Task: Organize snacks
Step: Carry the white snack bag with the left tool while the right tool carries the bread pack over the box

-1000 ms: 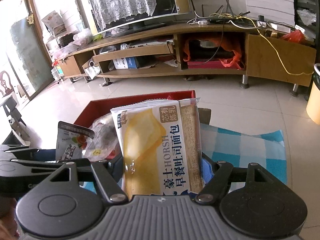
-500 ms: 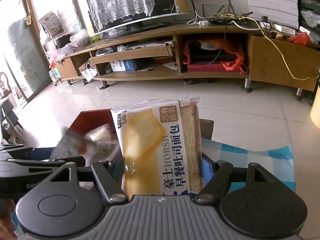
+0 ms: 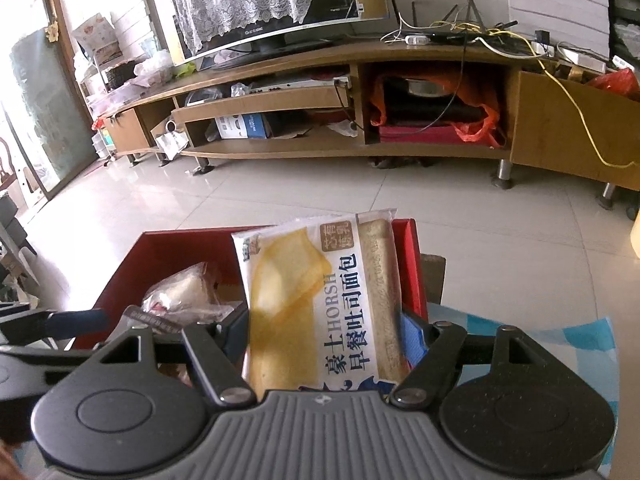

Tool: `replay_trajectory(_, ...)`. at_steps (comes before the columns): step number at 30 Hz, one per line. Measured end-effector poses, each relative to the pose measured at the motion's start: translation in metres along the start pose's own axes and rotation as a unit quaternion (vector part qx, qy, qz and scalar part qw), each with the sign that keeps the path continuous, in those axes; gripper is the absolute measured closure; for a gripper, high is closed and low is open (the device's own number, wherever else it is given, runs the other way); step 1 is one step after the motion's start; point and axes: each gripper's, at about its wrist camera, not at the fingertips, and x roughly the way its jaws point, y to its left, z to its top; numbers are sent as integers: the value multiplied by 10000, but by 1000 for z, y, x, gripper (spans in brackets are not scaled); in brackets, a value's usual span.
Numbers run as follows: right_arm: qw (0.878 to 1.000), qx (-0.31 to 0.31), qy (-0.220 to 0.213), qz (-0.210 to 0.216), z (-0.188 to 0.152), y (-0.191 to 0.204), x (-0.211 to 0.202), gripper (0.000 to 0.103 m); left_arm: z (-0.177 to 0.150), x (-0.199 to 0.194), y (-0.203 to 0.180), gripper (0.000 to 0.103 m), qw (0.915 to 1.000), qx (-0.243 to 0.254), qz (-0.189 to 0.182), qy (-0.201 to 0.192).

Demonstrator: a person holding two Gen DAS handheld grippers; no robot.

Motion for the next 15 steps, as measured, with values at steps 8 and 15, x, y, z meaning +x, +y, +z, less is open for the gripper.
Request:
replay_trajectory(8, 10000, -57, -30, -36, -1, 3, -1, 24, -1, -9, 1, 14, 9999, 39, -17, -126)
replay_trajectory(15, 9996, -47, -223, -157, 2, 0, -13, 22, -3, -15, -3, 12, 9998, 80, -41, -177)
